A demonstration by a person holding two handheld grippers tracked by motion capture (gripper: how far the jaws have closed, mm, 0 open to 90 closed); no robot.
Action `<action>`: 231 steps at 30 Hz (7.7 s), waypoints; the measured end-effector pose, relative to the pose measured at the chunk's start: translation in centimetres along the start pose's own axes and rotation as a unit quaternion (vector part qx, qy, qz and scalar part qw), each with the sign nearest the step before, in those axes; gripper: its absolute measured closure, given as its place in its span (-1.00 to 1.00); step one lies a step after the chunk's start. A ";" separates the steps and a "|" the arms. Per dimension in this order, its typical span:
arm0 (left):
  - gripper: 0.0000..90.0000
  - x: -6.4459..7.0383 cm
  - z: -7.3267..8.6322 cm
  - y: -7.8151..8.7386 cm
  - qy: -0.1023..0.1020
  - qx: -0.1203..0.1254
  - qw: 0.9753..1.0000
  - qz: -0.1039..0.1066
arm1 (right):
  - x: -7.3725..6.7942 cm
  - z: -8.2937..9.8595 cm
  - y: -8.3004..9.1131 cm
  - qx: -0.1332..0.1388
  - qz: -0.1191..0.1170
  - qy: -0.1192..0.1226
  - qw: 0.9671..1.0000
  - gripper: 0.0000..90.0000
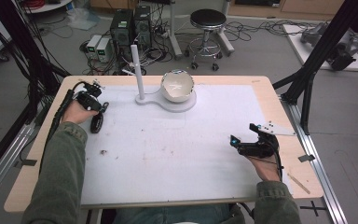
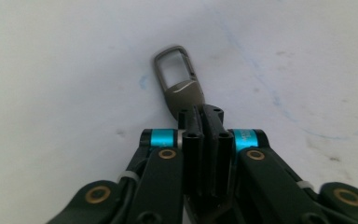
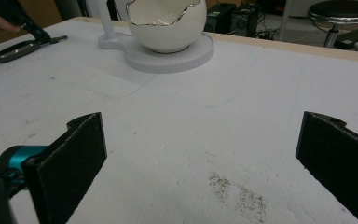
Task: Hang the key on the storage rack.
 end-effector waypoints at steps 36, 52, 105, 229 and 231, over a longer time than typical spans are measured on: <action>0.96 3.4 -2.7 4.8 -0.033 0.058 0.996 0.052 | -0.3 -0.4 0.4 0.006 -0.001 0.003 1.000 -0.98; 0.96 4.2 -4.9 9.8 -0.055 0.100 0.993 0.044 | -0.6 -0.6 0.3 0.013 -0.013 0.009 1.000 -0.98; 0.96 10.1 -15.5 16.7 -0.153 0.178 0.971 0.041 | -1.0 0.0 0.2 -0.002 -0.018 0.015 1.000 -0.98; -0.96 9.4 4.2 15.9 0.008 0.331 0.942 0.060 | -1.6 0.0 -0.4 -0.003 -0.031 0.005 0.999 -0.99; -0.96 9.5 5.2 15.5 0.014 0.328 0.943 0.058 | -1.6 0.0 -0.4 -0.003 -0.031 0.005 1.000 -0.99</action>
Point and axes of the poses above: each handheld gripper's, and its own axes: y roughly backward along the jaws, z roughly out of its underside, x roughly to its right, the point moved 10 cm from there along -y, roughly forward along the jaws, and after that the axes turned 12 degrees about x, right-handed, at the moved point
